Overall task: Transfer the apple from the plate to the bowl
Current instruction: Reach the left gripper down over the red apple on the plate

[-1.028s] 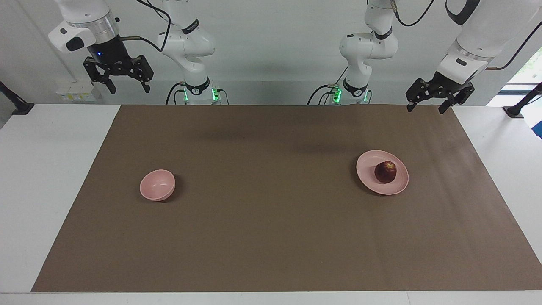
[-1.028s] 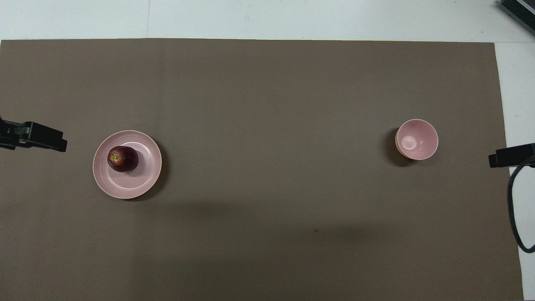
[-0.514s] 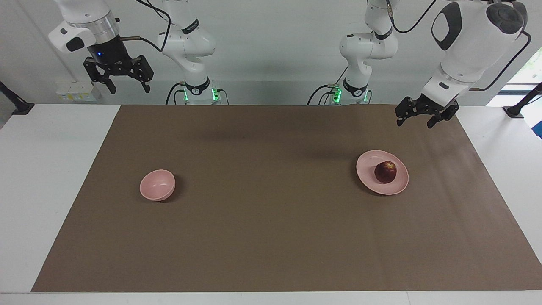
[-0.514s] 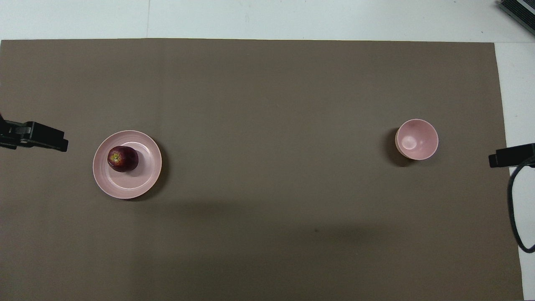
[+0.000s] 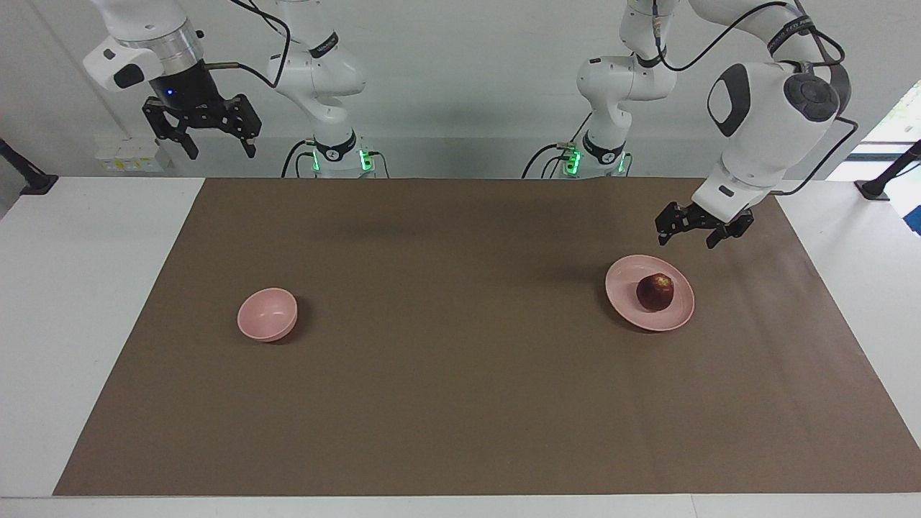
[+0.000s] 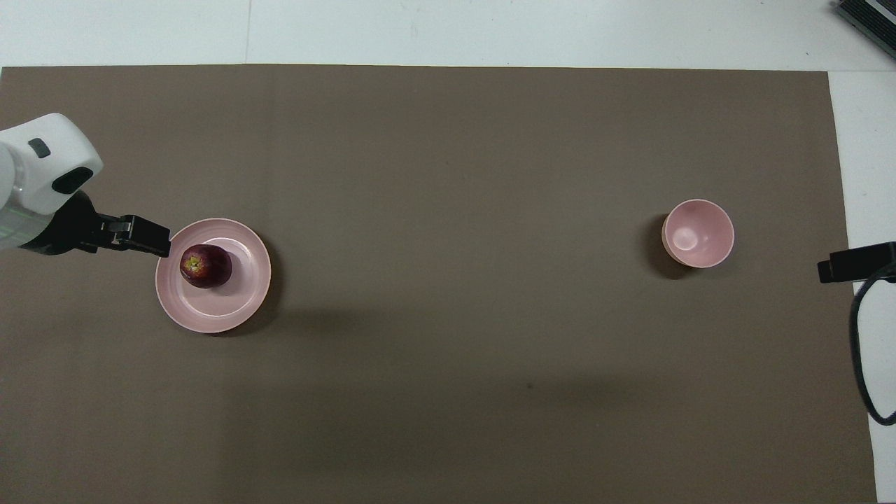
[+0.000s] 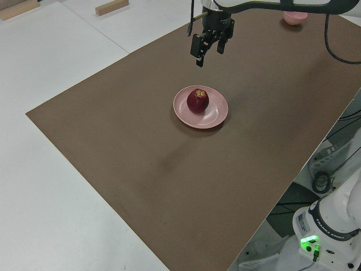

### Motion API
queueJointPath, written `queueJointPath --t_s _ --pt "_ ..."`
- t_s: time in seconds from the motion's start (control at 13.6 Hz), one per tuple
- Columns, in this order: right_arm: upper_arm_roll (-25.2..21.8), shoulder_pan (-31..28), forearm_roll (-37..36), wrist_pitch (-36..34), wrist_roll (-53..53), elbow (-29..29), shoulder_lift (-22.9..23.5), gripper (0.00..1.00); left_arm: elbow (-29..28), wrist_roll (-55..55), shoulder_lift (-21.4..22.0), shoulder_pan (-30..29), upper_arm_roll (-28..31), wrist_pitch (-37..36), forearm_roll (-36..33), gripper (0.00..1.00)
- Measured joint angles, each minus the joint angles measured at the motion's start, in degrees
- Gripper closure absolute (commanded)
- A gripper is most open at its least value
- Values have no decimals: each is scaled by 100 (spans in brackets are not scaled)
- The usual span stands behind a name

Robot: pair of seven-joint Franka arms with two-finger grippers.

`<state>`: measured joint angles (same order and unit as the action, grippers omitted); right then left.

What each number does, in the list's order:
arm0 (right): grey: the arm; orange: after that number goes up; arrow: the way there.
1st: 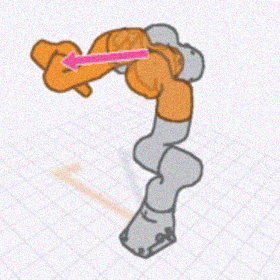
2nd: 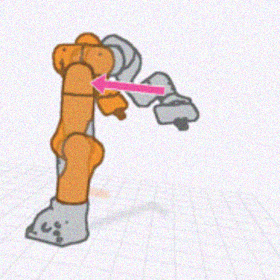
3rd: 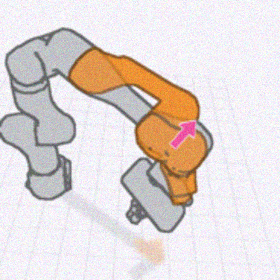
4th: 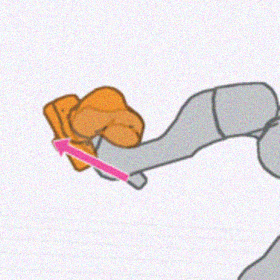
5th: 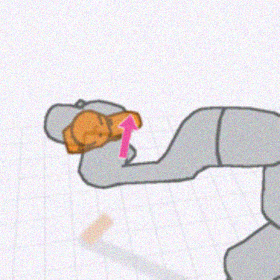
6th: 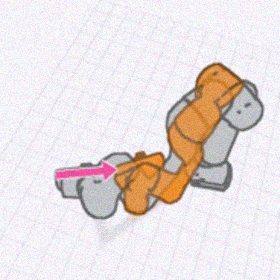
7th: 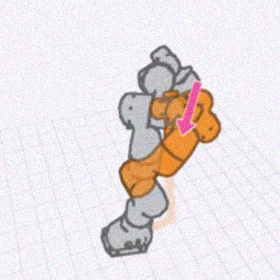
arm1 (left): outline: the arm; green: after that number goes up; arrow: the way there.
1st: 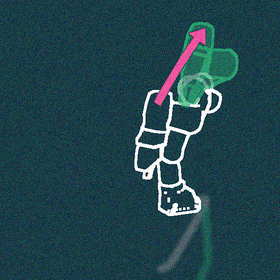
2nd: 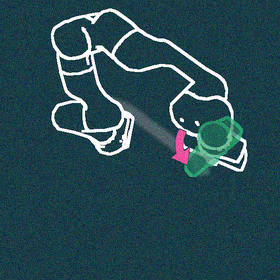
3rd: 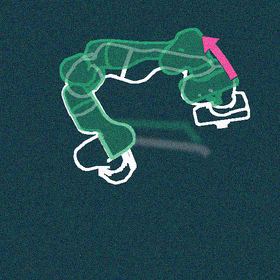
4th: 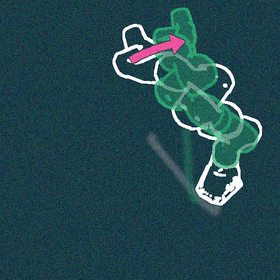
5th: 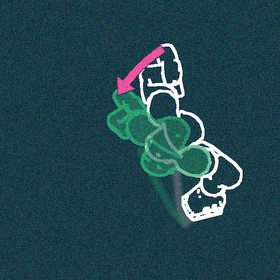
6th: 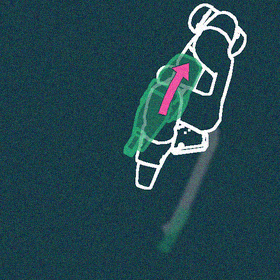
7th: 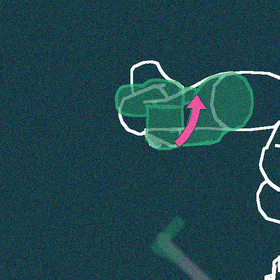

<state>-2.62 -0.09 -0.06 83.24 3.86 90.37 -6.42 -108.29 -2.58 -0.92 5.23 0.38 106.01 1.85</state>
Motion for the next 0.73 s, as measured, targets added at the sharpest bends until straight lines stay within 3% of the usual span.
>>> queueJointPath --t_s 0.29,0.73 --pt "0 0 0 -1 0 1 0 0 -444 -10 -304 -1 2 496 0 0" --pt "0 0 0 -1 0 2 0 0 -1090 -16 -873 14 -9 1842 0 0"
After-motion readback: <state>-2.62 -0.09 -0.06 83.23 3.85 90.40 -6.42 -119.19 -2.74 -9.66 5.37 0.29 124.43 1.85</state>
